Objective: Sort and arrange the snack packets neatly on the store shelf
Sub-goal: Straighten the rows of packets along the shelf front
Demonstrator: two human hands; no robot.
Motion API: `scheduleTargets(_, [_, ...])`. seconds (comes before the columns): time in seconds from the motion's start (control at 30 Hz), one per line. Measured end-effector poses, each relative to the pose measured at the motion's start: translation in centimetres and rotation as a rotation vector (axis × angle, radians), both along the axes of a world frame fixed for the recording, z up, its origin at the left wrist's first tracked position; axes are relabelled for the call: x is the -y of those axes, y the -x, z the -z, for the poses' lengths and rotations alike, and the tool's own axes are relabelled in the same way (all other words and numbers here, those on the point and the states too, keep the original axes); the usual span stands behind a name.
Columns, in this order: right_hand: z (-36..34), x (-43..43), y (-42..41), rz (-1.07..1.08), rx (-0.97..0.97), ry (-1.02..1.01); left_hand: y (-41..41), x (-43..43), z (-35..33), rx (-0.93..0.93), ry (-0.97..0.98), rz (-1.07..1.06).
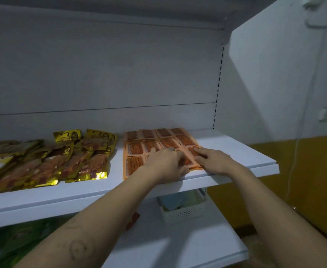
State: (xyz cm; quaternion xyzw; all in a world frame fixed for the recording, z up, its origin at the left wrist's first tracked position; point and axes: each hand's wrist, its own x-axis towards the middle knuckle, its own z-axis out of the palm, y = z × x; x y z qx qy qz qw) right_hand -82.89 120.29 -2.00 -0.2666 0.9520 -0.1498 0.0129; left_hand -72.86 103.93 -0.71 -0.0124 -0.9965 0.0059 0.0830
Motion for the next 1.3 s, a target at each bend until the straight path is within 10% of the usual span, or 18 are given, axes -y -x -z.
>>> scheduleTargets(1.3, [-5.0,24.4,10.2,-0.207,0.02,-0.325,15.0,23.5,-3.5,0.261,0.204,-0.035])
